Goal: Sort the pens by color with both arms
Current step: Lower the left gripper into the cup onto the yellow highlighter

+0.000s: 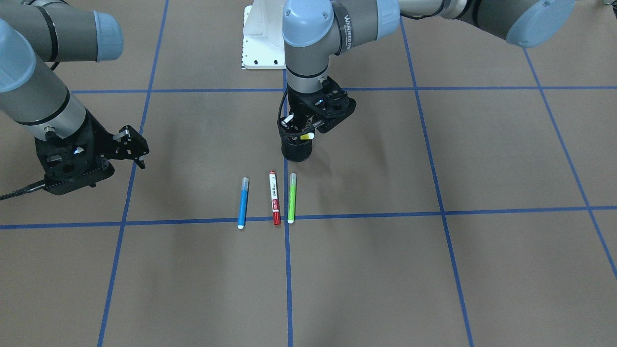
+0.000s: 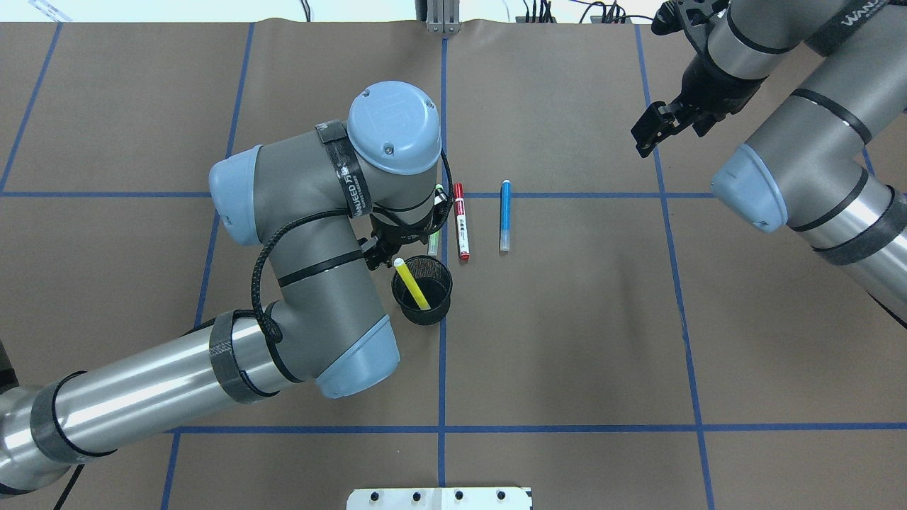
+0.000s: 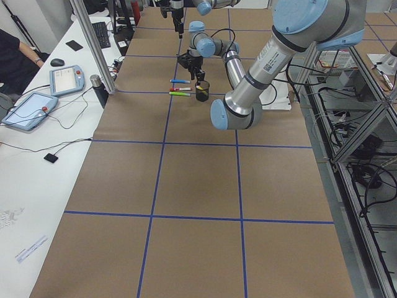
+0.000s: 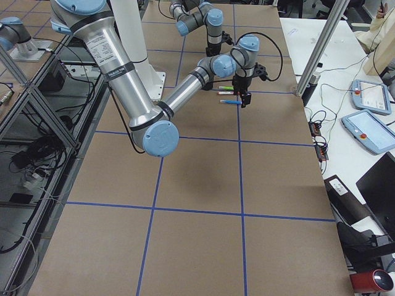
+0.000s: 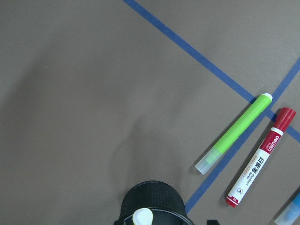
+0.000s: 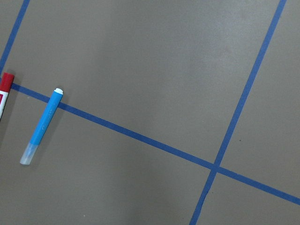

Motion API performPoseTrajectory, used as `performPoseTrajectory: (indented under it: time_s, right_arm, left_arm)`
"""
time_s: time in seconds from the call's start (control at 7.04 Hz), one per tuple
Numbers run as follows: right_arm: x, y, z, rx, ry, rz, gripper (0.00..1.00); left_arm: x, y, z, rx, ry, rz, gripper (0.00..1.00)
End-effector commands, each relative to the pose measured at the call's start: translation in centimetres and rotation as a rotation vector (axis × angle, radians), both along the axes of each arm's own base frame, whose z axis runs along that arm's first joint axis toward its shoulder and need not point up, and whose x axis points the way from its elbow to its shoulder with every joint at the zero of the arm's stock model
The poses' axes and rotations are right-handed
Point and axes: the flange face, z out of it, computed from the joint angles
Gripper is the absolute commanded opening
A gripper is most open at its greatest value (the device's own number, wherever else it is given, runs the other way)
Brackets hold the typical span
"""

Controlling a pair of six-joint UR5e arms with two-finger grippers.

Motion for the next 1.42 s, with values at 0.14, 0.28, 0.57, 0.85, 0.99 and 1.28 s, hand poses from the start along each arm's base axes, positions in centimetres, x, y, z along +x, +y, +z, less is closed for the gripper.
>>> performPoseTrajectory:
  time_s: [0.14,0.28,0.57,0.85,0.99,1.28]
  right_arm:
    - [0.1,0.1,0.0,0.001,-0.001,0.000,0.99]
    - [0.0,0.0,0.0,0.000,0.000,0.000,0.99]
    - [0.1,0.1,0.0,0.001,-0.001,0.000,0.99]
    - [0.1,0.2,-0.2,0.005,-0.003,0.000,0.99]
    - [0.1,0.2,-0.3,0.006,-0.004,0.000,0.99]
    - [0.2,0.2,-0.3,0.007,-0.005,0.000,0.99]
  left_arm:
    - [0.3,-0.3,0.6,-0.016,-0.032,-0.014,0.66]
    - [0.4,-0.2,0.7,-0.024,-0.032,-0.022,0.66]
    - [0.6,-0.3,0.4,-0.025,-0.030,-0.028,0.66]
    - [1.1,-0.6,1.2,-0.030,-0.044,-0.027,0.66]
    - [1.1,-0.6,1.3,-0.033,-0.045,-0.027,0.66]
    - [1.9,0.3,1.6,-0.034,-0.047,-0.010,0.65]
